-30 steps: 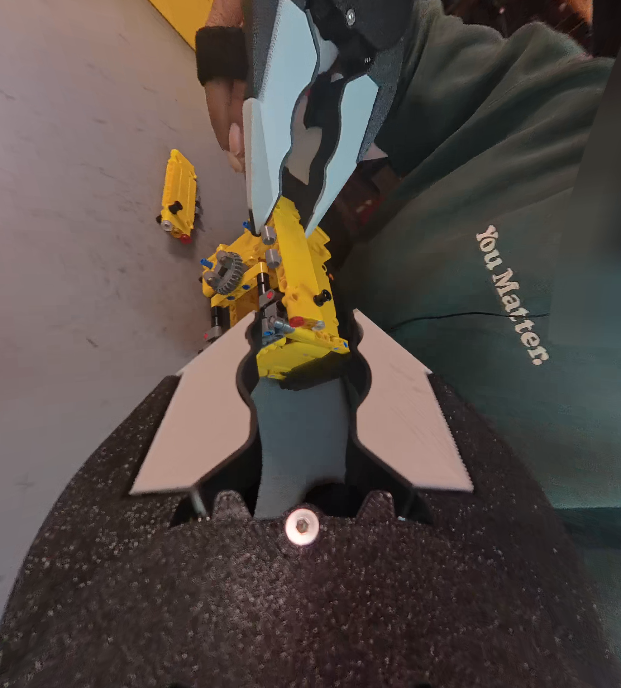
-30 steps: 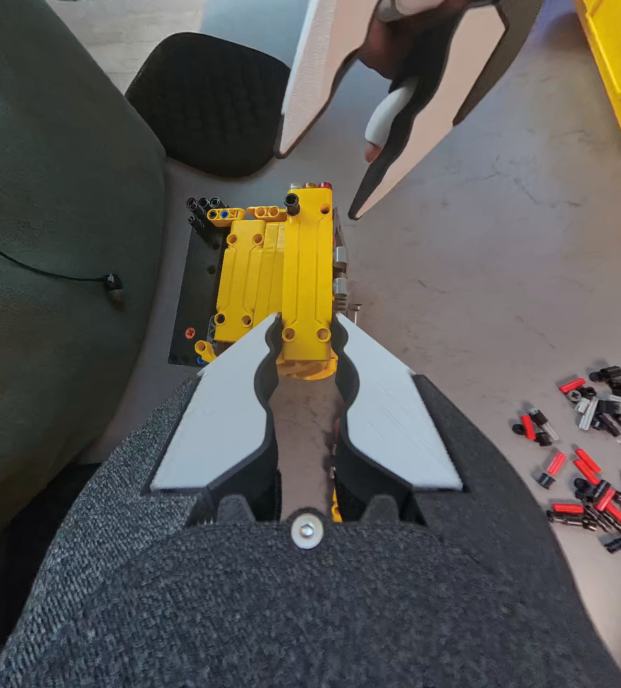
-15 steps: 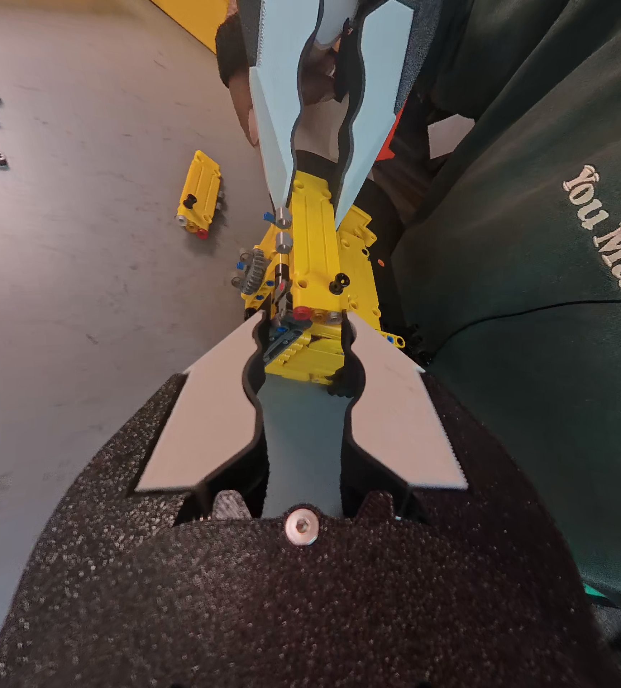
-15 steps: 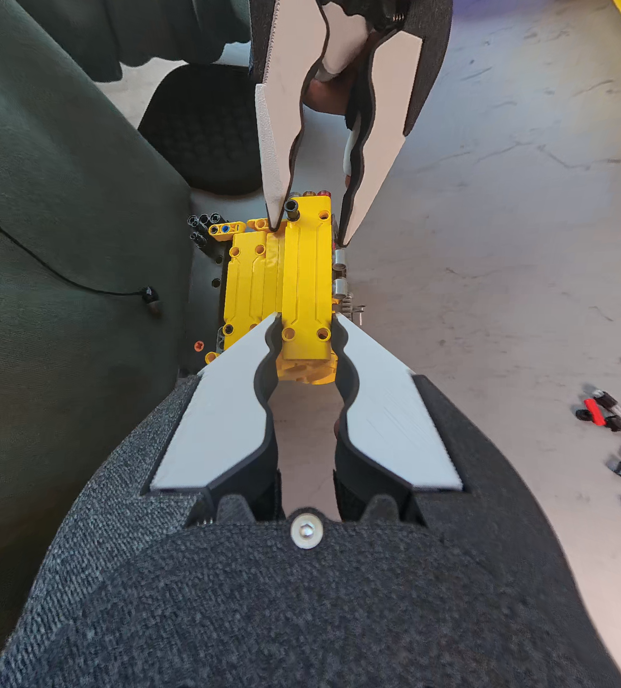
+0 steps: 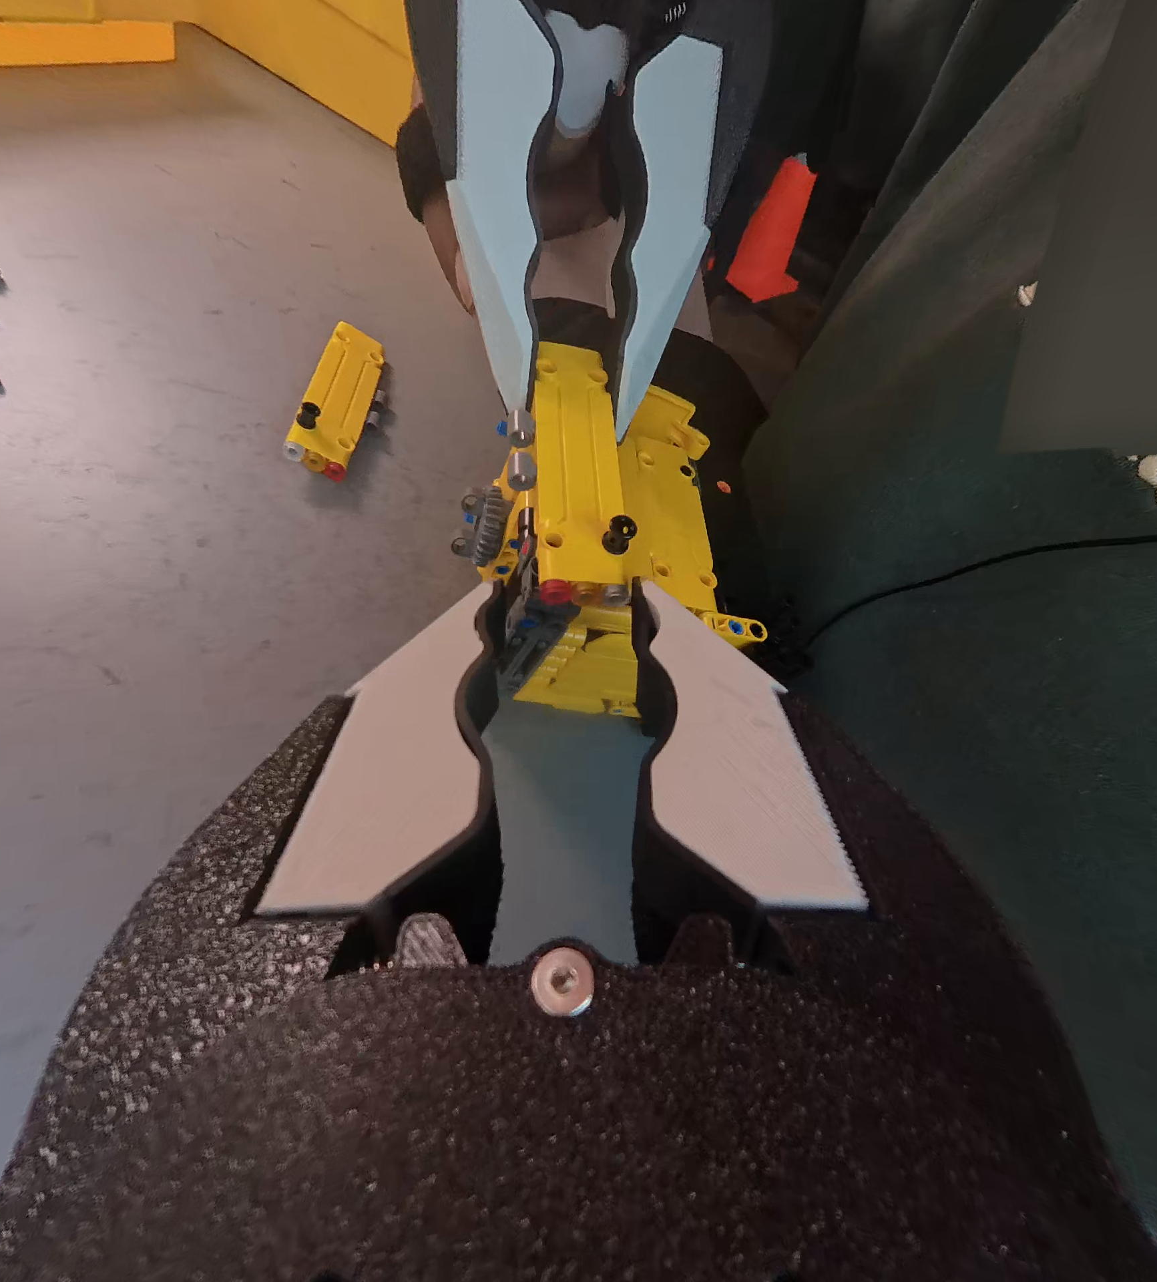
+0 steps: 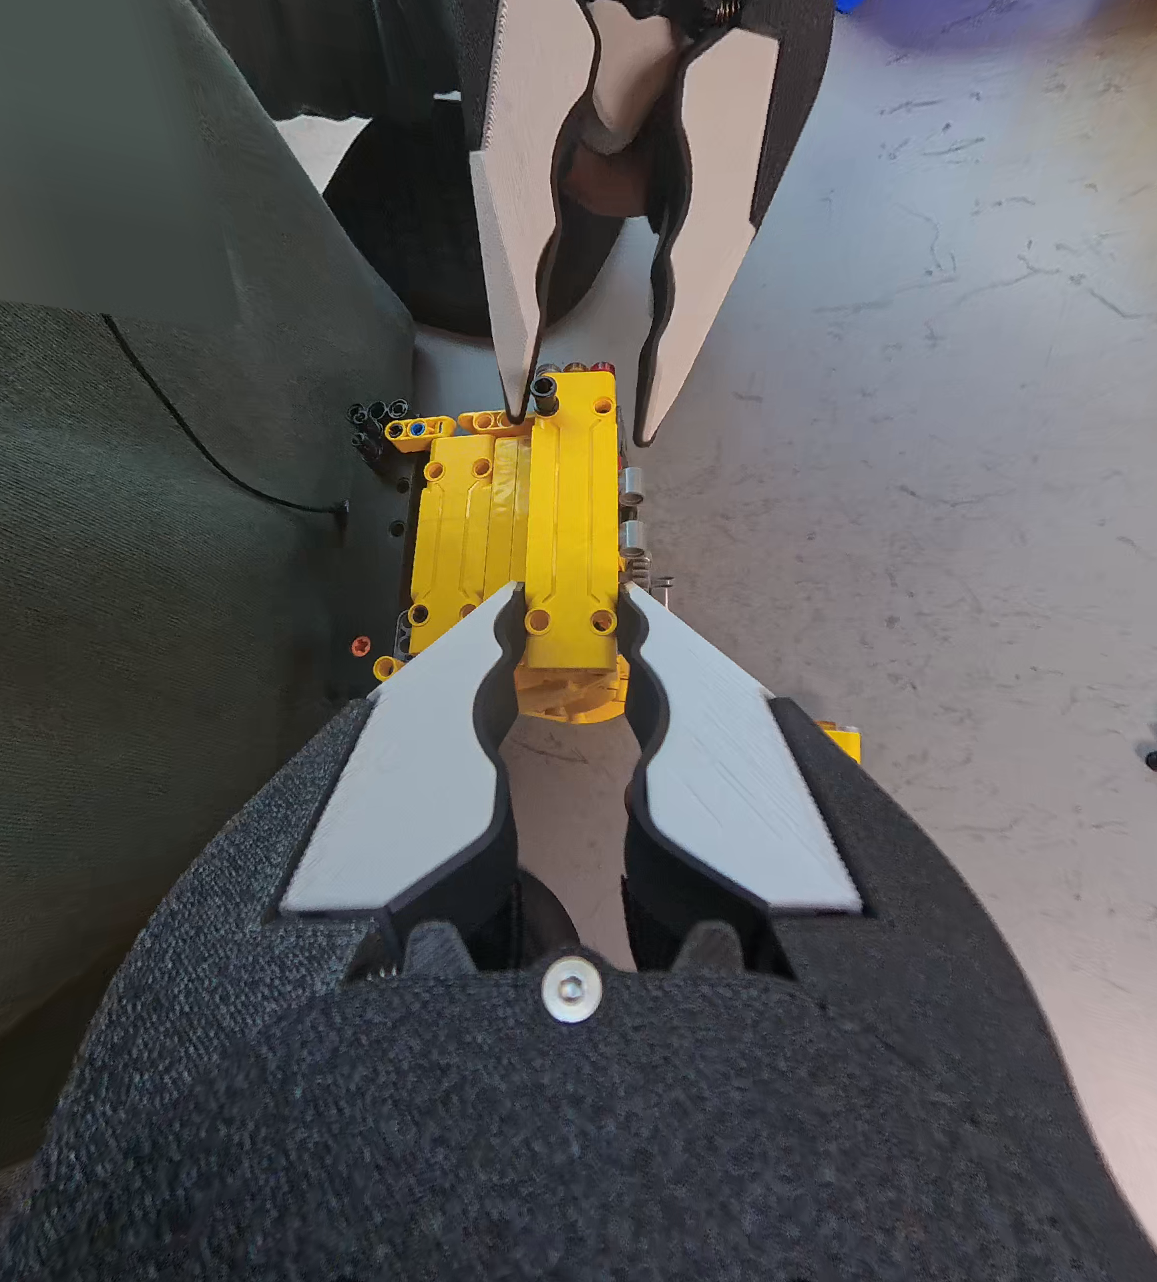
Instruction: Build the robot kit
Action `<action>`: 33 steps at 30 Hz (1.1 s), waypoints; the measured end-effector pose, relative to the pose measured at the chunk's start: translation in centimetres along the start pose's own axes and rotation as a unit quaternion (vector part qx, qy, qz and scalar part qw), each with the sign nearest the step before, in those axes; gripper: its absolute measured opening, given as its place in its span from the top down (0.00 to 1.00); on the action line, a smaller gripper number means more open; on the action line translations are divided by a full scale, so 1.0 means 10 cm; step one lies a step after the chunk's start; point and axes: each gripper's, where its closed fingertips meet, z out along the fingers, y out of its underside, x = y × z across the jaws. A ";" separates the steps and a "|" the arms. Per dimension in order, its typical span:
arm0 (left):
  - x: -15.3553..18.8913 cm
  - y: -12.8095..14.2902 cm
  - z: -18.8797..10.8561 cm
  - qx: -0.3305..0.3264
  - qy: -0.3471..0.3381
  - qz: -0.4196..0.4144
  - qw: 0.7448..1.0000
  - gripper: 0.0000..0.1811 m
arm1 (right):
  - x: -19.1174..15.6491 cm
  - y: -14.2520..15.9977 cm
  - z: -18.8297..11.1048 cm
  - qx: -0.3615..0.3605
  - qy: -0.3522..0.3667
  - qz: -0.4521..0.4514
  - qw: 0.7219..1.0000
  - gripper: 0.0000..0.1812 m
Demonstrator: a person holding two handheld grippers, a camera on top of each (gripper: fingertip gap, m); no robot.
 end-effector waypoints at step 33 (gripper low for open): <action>0.09 -0.06 -0.10 -0.059 -0.020 0.080 0.995 0.87 | -0.08 0.05 -0.06 0.038 0.042 -0.040 0.998 0.86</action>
